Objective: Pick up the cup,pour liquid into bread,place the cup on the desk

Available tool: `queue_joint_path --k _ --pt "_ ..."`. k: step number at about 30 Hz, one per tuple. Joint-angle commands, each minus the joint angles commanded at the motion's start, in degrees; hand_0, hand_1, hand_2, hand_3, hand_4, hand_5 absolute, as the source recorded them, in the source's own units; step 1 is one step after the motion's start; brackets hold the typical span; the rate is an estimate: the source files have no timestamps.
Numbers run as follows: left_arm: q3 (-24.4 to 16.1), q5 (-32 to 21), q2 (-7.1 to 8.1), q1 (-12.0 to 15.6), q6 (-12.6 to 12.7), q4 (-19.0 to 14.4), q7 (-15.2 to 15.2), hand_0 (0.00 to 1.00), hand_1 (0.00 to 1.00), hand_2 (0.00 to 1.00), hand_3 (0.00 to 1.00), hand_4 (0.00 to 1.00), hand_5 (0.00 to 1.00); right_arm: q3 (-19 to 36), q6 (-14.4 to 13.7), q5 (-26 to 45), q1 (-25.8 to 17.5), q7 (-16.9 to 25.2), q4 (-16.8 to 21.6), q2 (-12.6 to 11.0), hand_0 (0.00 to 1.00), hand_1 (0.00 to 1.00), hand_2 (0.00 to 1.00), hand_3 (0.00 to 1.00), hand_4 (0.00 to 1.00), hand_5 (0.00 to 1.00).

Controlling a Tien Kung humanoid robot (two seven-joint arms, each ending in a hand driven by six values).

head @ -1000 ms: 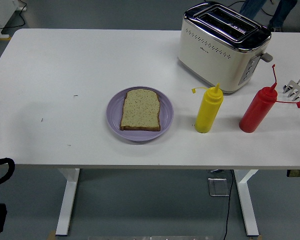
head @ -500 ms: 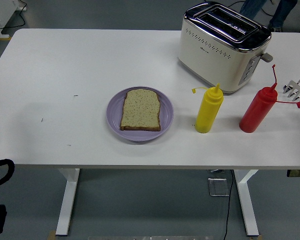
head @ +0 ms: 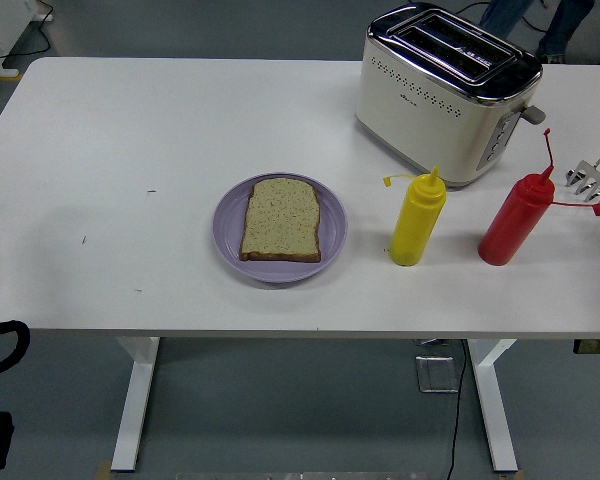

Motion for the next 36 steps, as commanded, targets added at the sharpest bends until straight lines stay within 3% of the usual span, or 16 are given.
queue_joint_path --k 36 --pt "-0.57 0.21 0.0 -0.54 -0.21 -0.12 0.25 0.782 0.73 0.736 0.686 0.571 0.998 0.43 0.45 -1.55 0.83 -2.27 -0.48 0.43 0.812 0.769 0.794 0.822 0.61 0.461"
